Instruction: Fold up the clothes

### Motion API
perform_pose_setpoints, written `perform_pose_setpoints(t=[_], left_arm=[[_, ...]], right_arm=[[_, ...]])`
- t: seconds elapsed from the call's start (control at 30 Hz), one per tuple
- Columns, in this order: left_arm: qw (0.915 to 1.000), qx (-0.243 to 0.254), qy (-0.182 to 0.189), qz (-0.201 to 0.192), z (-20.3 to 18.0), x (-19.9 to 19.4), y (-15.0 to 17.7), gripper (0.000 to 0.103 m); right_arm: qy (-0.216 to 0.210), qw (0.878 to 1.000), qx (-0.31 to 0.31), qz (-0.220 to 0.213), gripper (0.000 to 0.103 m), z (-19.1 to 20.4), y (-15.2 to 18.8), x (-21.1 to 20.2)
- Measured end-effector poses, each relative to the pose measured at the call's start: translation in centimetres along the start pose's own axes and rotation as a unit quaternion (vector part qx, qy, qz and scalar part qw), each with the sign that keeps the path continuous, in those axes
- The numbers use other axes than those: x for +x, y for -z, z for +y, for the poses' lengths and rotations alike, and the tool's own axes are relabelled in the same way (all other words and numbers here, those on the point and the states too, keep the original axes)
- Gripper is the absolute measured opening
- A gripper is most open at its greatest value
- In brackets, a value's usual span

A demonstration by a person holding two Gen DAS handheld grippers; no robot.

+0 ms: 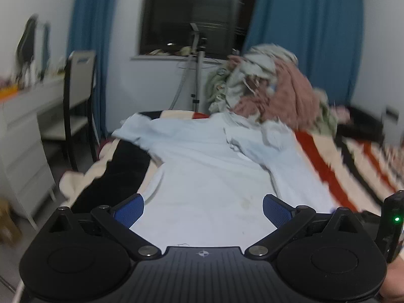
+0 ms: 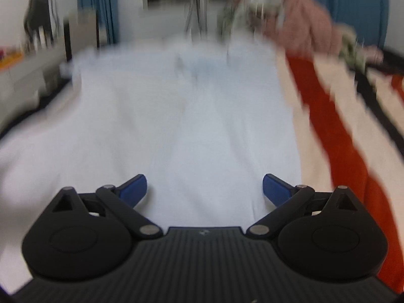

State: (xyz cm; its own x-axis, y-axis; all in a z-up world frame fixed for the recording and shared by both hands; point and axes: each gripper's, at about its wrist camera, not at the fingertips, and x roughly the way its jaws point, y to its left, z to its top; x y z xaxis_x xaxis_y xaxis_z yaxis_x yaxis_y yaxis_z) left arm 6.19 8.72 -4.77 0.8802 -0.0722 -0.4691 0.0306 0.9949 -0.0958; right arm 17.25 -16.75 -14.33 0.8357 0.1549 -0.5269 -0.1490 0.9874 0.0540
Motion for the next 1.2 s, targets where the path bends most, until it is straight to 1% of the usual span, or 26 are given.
perform_pose_setpoints(t=[0.07, 0.13, 0.17, 0.27, 0.37, 0.4, 0.43, 0.47, 0.5, 0.53, 0.57, 0.6, 0.63, 0.67, 0.7, 0.73, 0.77, 0.8, 0.83, 0.93, 1.03, 1.1, 1.2], left_arm=[[0.9992, 0.010, -0.034, -0.019, 1.0, 0.8, 0.4, 0.101], [0.9963, 0.025, -0.072, -0.040, 1.8, 1.8, 0.9, 0.101], [0.9948, 0.021, -0.092, -0.040, 2.4, 2.4, 0.9, 0.101], [0.9915, -0.022, -0.120, -0.044, 4.9, 3.7, 1.0, 0.101], [0.9867, -0.058, -0.144, -0.047, 7.2, 4.8, 1.3, 0.101], [0.9843, -0.068, -0.156, -0.047, 7.7, 5.3, 1.4, 0.101], [0.9815, -0.078, -0.168, -0.048, 8.2, 5.8, 1.6, 0.100], [0.9760, -0.094, -0.188, -0.057, 8.7, 5.8, 1.7, 0.098], [0.9689, -0.112, -0.210, -0.067, 9.2, 5.7, 1.8, 0.098], [0.9609, -0.130, -0.232, -0.078, 9.8, 5.7, 1.9, 0.098], [0.9562, -0.140, -0.243, -0.086, 10.2, 5.5, 2.0, 0.098], [0.9523, -0.148, -0.250, -0.093, 10.6, 5.3, 2.1, 0.098], [0.9504, -0.149, -0.256, -0.096, 10.7, 5.3, 2.2, 0.098], [0.9491, -0.149, -0.260, -0.097, 10.7, 5.2, 2.2, 0.098], [0.9477, -0.150, -0.264, -0.099, 10.8, 5.1, 2.3, 0.098], [0.9481, -0.148, -0.264, -0.097, 10.7, 5.1, 2.3, 0.098], [0.9490, -0.146, -0.263, -0.093, 10.5, 5.2, 2.3, 0.098], [0.9499, -0.143, -0.262, -0.093, 10.2, 5.0, 2.3, 0.098], [0.9510, -0.138, -0.259, -0.097, 9.8, 4.7, 2.4, 0.098], [0.9539, -0.125, -0.250, -0.109, 8.7, 3.9, 2.4, 0.100], [0.9575, -0.115, -0.244, -0.103, 7.8, 4.0, 2.4, 0.100], [0.9595, -0.111, -0.239, -0.100, 7.3, 4.0, 2.4, 0.100], [0.9635, -0.106, -0.229, -0.090, 6.6, 4.2, 2.5, 0.100]], right_arm=[[-0.027, 0.999, -0.033, -0.010, 0.100, 2.9, -2.8, 2.6], [-0.055, 0.996, -0.066, -0.021, 0.100, 5.8, -5.6, 5.1], [-0.068, 0.994, -0.083, -0.026, 0.100, 7.2, -7.0, 6.4], [-0.112, 0.988, -0.099, -0.027, 0.099, 12.3, -10.6, 12.5], [-0.164, 0.978, -0.123, -0.030, 0.098, 17.7, -12.7, 17.4], [-0.173, 0.973, -0.147, -0.031, 0.095, 19.7, -13.1, 18.8], [-0.177, 0.968, -0.175, -0.035, 0.087, 21.7, -13.3, 20.1], [-0.181, 0.962, -0.203, -0.038, 0.081, 23.5, -13.6, 21.4], [-0.181, 0.957, -0.222, -0.037, 0.068, 24.9, -13.9, 22.7], [-0.178, 0.956, -0.228, -0.038, 0.067, 25.9, -14.3, 23.9], [-0.174, 0.957, -0.230, -0.042, 0.067, 26.6, -14.8, 25.0], [-0.165, 0.959, -0.224, -0.051, 0.065, 27.0, -15.3, 25.8], [-0.149, 0.963, -0.215, -0.061, 0.050, 27.0, -15.7, 26.3], [-0.131, 0.968, -0.202, -0.064, 0.040, 26.8, -16.1, 26.9], [-0.116, 0.973, -0.189, -0.059, 0.022, 26.2, -16.4, 27.6], [-0.100, 0.978, -0.175, -0.053, 0.013, 25.7, -16.7, 28.2], [-0.085, 0.981, -0.169, -0.047, 0.010, 25.3, -16.9, 28.7], [-0.075, 0.980, -0.177, -0.044, 0.008, 24.9, -17.0, 28.9], [-0.076, 0.981, -0.170, -0.055, 0.005, 24.2, -17.2, 28.4], [-0.100, 0.982, -0.102, -0.121, 0.004, 21.1, -18.6, 24.9], [-0.092, 0.978, -0.046, -0.183, 0.004, 16.8, -20.6, 20.6], [-0.067, 0.973, -0.017, -0.218, 0.004, 12.9, -21.3, 18.2], [-0.007, 0.970, 0.039, -0.239, 0.004, 6.1, -21.3, 16.2]])
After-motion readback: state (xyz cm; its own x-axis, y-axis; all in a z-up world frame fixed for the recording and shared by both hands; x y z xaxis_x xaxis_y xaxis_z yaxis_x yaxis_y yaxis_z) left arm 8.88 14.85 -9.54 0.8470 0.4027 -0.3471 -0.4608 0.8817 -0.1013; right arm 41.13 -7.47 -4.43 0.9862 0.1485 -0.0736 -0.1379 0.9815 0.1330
